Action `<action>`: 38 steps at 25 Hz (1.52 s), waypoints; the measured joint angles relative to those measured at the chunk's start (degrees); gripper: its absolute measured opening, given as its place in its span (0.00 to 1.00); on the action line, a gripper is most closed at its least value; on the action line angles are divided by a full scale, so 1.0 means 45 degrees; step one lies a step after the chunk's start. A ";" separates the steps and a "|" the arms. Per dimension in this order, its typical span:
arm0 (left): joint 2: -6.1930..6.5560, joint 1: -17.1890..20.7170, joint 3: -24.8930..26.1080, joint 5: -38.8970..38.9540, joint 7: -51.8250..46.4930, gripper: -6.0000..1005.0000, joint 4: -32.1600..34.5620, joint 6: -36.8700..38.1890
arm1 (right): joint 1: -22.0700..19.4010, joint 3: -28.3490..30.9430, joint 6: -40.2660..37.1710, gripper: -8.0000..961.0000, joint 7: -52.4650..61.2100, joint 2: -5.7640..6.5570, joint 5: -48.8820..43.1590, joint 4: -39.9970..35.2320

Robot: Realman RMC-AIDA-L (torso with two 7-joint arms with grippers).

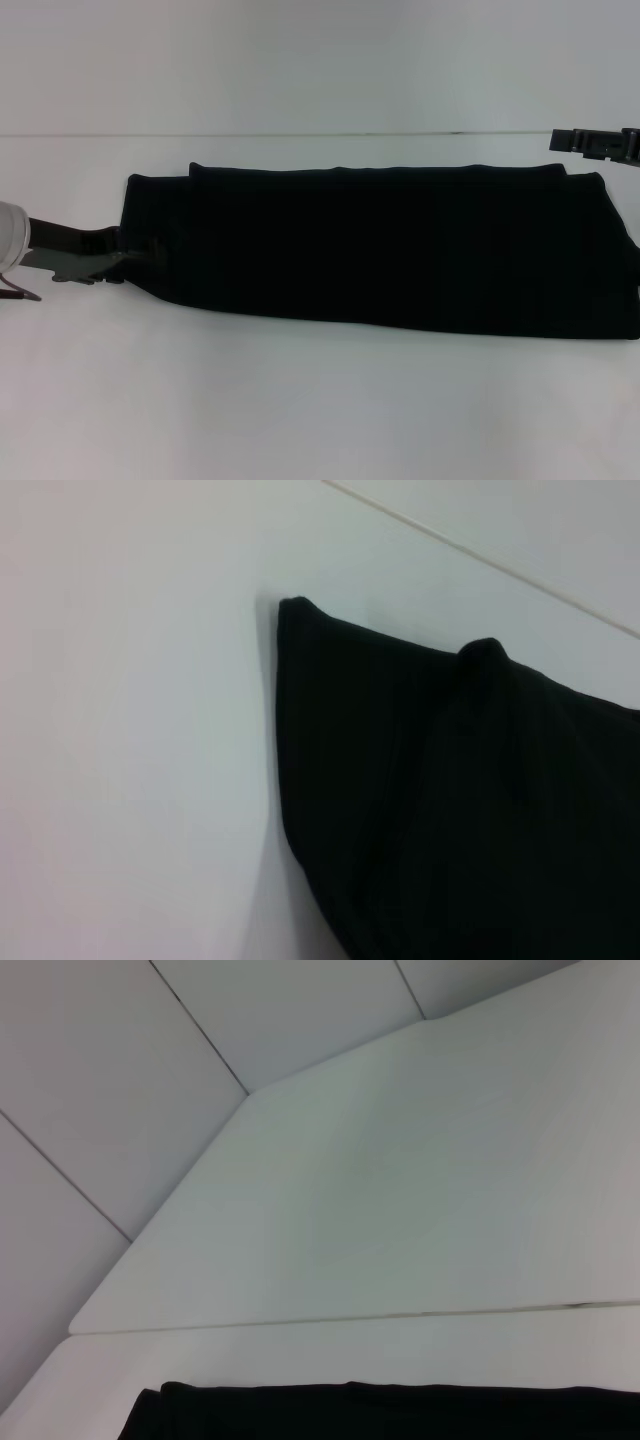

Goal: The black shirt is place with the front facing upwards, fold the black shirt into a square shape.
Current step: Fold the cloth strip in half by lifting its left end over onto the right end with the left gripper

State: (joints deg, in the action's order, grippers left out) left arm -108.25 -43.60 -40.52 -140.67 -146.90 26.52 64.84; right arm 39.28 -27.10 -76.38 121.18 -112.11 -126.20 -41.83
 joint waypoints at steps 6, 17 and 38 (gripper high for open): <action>-0.0050 0.0079 0.0001 -0.0030 0.0402 0.75 0.0007 -0.0319 | 0.0000 -0.0014 0.0032 0.86 -0.0016 -0.0023 -0.0001 0.0004; -0.0150 0.0130 -0.0019 -0.0067 0.0652 0.40 -0.0008 -0.0791 | 0.0001 -0.0036 0.0033 0.86 -0.0017 -0.0024 -0.0001 0.0019; -0.0608 0.2379 0.1404 0.0650 0.1547 0.05 0.2476 -0.0134 | 0.0084 0.0019 0.0598 0.85 -0.0656 -0.0203 0.0873 0.0677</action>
State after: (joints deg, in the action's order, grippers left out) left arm -110.99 -32.89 -34.20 -137.75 -139.94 37.66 64.24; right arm 39.66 -27.01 -73.69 118.23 -113.03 -122.28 -38.78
